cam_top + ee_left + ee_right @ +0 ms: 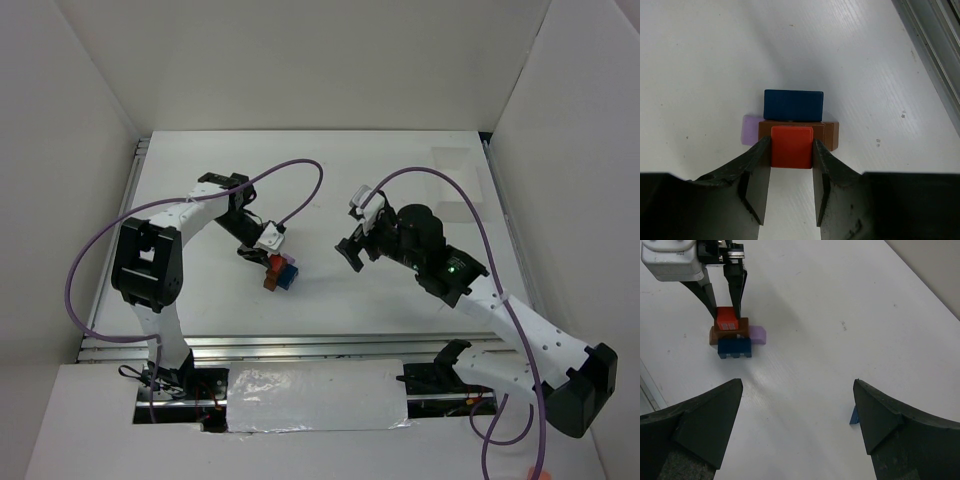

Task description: Build the wood block tower

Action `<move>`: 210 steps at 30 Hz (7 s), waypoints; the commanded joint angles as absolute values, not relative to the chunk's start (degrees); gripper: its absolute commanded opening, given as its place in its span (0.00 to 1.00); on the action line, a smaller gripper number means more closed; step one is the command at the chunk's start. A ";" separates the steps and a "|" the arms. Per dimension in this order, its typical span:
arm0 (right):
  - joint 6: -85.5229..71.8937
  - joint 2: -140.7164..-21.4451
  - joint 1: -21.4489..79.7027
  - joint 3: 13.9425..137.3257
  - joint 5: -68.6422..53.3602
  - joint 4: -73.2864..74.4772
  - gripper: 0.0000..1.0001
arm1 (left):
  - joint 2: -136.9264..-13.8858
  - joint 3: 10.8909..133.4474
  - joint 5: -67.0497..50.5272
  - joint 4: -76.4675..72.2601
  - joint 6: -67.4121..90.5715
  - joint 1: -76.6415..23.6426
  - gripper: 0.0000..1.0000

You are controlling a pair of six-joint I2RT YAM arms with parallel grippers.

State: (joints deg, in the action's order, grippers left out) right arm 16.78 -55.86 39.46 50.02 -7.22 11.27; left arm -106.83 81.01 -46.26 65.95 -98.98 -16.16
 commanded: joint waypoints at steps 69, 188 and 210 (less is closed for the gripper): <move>18.98 -57.04 43.33 55.72 -2.20 13.45 1.00 | -108.02 80.16 -47.02 66.09 -100.28 -16.96 0.37; -6.35 -88.45 19.16 57.94 -13.14 11.27 0.00 | -81.13 70.13 -15.20 7.64 10.30 -23.64 0.99; 50.53 -112.67 16.34 86.40 -88.68 82.79 0.00 | -78.75 78.04 -38.60 38.23 -69.60 -30.14 0.99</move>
